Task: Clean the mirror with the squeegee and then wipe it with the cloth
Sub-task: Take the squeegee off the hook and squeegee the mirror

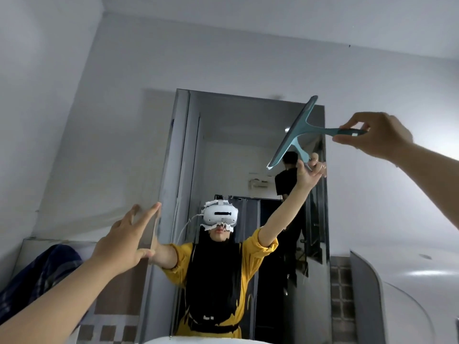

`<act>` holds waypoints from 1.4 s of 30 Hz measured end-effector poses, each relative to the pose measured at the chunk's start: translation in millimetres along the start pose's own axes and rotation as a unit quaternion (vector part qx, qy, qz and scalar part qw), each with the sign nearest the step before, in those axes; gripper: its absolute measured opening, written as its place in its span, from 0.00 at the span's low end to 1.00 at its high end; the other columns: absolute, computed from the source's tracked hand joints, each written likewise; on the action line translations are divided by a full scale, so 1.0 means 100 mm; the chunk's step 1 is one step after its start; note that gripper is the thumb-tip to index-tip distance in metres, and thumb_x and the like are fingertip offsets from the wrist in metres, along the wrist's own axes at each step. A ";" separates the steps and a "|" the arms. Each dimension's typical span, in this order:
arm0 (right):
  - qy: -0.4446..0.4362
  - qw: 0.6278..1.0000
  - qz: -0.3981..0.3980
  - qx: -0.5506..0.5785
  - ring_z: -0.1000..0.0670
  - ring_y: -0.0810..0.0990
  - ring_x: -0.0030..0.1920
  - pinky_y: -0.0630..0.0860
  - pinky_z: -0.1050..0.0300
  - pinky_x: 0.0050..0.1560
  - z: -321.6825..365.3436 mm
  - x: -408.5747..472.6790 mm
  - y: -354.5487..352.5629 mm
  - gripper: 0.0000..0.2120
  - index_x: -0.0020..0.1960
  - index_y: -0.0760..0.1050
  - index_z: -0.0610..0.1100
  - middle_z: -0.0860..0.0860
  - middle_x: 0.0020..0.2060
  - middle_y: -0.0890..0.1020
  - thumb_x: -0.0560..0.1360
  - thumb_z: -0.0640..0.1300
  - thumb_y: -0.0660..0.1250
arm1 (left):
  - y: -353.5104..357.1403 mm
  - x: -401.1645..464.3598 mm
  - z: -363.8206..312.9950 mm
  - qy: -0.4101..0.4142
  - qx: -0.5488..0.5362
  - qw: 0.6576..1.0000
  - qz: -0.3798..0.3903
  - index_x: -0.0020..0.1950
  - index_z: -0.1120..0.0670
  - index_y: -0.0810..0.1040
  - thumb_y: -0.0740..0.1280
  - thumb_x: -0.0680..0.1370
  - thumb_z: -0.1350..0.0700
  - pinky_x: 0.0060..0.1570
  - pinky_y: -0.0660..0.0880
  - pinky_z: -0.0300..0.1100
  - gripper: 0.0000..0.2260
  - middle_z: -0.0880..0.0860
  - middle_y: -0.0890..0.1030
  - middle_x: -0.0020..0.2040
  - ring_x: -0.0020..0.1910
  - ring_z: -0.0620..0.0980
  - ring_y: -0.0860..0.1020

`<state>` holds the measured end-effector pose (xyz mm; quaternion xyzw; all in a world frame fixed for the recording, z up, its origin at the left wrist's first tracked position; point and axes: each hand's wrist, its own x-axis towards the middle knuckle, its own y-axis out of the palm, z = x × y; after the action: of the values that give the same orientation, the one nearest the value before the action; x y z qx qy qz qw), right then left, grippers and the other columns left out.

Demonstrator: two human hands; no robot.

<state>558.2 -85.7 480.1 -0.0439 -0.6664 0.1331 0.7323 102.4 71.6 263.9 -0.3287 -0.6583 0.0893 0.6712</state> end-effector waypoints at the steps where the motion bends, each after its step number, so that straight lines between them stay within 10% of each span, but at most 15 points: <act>1: 0.014 1.000 0.003 0.003 0.46 0.79 0.37 0.73 0.54 0.37 -0.05 -0.04 -0.02 0.12 0.44 0.79 0.55 0.52 0.33 0.81 0.67 0.61 0.73 | 0.00 0.00 0.01 0.002 -0.001 1.000 -0.001 0.70 0.33 0.32 0.74 0.68 0.47 0.59 0.74 0.55 0.52 0.58 0.52 0.77 0.70 0.62 0.64; 17: 0.165 0.978 -0.064 0.114 0.44 0.78 0.38 0.75 0.52 0.38 0.69 -0.82 0.73 0.11 0.51 0.69 0.43 0.47 0.40 0.79 0.79 0.51 0.58 | 0.07 0.02 0.03 -0.006 -0.011 1.000 -0.011 0.67 0.32 0.31 0.74 0.68 0.49 0.57 0.74 0.59 0.52 0.57 0.51 0.76 0.67 0.65 0.63; 29: 0.331 0.876 -0.169 0.307 0.55 0.72 0.34 0.70 0.59 0.38 1.69 -1.01 1.16 0.09 0.50 0.70 0.42 0.56 0.34 0.71 0.77 0.48 0.65 | 0.05 0.00 -0.03 -0.010 -0.018 1.000 0.005 0.72 0.38 0.33 0.71 0.72 0.52 0.55 0.75 0.53 0.48 0.58 0.47 0.76 0.71 0.63 0.57; 42: 0.322 0.838 -0.093 0.431 0.59 0.71 0.31 0.65 0.70 0.24 2.91 -1.47 1.55 0.09 0.49 0.69 0.41 0.56 0.37 0.72 0.78 0.47 0.65 | 0.01 -0.03 -0.08 -0.018 -0.004 1.000 0.020 0.72 0.40 0.30 0.69 0.73 0.49 0.52 0.78 0.52 0.48 0.60 0.44 0.75 0.72 0.61 0.54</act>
<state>238.6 -6.8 332.2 0.2984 -0.2695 0.3165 0.8592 109.5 68.1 261.1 -0.3433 -0.6639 0.1059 0.6559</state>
